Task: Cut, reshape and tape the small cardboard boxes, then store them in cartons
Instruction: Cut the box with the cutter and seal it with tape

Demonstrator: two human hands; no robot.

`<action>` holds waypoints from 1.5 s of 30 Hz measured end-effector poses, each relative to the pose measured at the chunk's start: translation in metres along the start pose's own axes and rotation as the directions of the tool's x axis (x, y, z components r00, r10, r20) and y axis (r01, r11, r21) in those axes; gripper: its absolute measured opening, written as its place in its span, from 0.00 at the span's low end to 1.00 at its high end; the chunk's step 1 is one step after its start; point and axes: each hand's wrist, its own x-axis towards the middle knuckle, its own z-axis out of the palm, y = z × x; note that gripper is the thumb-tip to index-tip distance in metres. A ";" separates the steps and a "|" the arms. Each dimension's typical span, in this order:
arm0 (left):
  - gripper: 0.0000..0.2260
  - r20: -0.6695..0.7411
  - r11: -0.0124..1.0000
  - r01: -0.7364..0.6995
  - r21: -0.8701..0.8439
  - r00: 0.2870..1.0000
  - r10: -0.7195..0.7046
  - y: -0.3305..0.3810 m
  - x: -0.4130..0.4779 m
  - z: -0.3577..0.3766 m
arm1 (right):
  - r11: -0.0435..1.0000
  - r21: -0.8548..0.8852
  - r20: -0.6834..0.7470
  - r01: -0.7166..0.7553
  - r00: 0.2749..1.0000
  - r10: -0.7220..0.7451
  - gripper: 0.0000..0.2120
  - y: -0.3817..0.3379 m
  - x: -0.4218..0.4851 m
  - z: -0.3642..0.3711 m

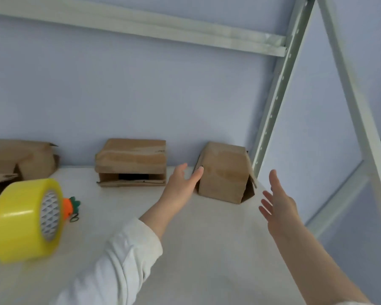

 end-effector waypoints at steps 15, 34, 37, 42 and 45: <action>0.18 0.044 0.971 0.138 -0.195 0.990 -0.132 -0.005 0.071 0.043 | 0.999 -0.034 0.373 0.032 0.928 -0.018 0.16 0.001 0.079 0.026; 0.54 0.050 0.927 -0.092 -0.363 0.992 0.118 0.043 -0.094 -0.052 | 0.233 -0.499 0.481 0.835 0.490 -0.726 0.42 0.003 -0.131 0.044; 0.51 0.012 0.867 -0.070 -0.494 0.996 0.088 0.041 -0.110 -0.071 | 0.062 -0.431 0.557 0.900 0.319 -0.767 0.37 0.008 -0.160 0.047; 0.19 0.100 0.793 0.036 -0.608 0.994 0.032 0.030 -0.130 -0.092 | 0.546 -0.121 0.566 0.829 0.510 -0.648 0.16 -0.011 -0.192 0.038; 0.16 0.132 0.744 0.080 -0.663 0.991 0.011 0.027 -0.142 -0.093 | 0.418 -0.222 0.549 0.881 0.467 -0.693 0.20 -0.019 -0.197 0.035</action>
